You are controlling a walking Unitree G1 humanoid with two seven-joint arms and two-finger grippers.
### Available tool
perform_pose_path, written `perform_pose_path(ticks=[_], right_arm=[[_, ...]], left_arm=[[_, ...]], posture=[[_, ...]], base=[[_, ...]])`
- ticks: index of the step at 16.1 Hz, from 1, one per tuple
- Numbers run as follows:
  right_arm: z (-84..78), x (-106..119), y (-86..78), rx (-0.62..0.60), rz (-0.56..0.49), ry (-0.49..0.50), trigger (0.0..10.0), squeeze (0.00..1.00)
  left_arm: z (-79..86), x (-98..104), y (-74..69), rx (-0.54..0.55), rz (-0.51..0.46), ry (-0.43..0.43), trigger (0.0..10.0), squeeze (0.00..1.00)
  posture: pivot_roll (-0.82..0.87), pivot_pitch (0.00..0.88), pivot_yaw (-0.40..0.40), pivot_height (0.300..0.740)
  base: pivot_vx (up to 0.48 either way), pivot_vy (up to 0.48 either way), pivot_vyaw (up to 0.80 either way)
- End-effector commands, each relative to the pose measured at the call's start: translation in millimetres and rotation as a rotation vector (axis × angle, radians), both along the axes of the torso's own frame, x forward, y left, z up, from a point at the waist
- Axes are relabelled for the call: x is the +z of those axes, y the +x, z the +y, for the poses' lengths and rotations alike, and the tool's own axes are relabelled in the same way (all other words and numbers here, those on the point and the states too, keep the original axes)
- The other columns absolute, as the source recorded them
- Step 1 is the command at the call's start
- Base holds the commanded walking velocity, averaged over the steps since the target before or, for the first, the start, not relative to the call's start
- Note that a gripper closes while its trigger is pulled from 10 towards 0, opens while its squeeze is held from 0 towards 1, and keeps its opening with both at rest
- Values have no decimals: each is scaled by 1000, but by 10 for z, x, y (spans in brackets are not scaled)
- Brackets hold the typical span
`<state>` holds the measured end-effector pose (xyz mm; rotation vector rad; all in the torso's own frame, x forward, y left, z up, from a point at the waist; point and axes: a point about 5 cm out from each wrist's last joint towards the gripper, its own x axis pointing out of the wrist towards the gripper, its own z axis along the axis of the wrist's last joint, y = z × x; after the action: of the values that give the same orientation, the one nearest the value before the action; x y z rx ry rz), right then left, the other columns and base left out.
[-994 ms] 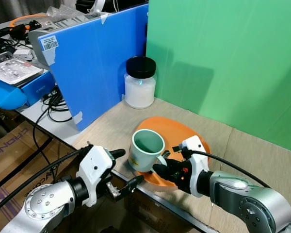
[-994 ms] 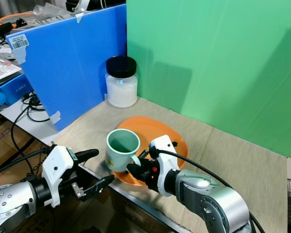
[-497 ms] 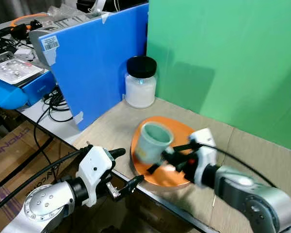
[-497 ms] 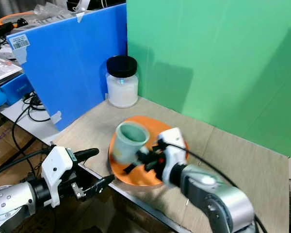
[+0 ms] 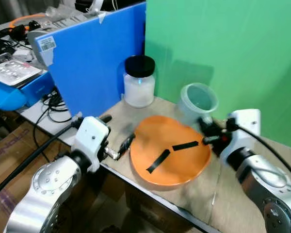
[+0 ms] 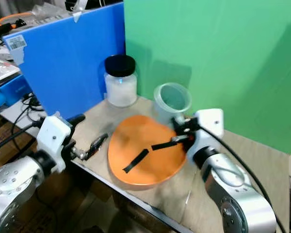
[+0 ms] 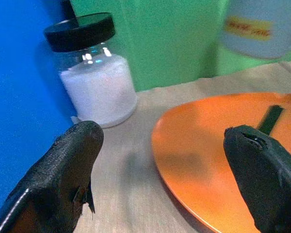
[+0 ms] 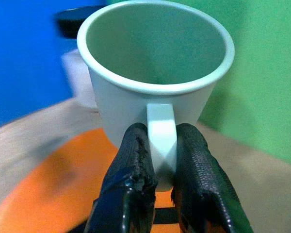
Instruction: Setting the table
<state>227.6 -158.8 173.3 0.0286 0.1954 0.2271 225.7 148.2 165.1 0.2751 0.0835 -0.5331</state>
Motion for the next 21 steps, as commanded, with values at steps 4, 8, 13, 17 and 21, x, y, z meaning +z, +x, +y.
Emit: perform_pose_path(ticks=[4, 8, 13, 17, 21], right_arm=[[-31, -13, -71, -100, -31, -29, 10000, 0], [-22, -22, -57, -128, -44, -35, 10000, 0], [0, -21, -40, -141, -50, -43, 10000, 0], [20, -33, -26, -146, -46, -47, 10000, 0], [32, -24, -5, -149, -48, -63, 10000, 0]], left_arm=[[-234, 44, 58, 40, -52, -64, 10000, 0], [-242, 47, 88, 71, -71, -57, 10000, 0], [-207, 34, 96, 110, -71, -60, 10000, 0], [-158, 17, 100, 146, -68, -60, 10000, 0], [-99, 22, 105, 191, -72, -80, 10000, 0]], posture=[[123, 0, 21, 740], [123, 0, 15, 740], [120, 0, 13, 740], [122, 0, 4, 740], [121, 0, -2, 740]], base=[[0, 0, -597], [0, 0, -600], [0, 0, -480], [0, 0, -800], [0, 0, -800]])
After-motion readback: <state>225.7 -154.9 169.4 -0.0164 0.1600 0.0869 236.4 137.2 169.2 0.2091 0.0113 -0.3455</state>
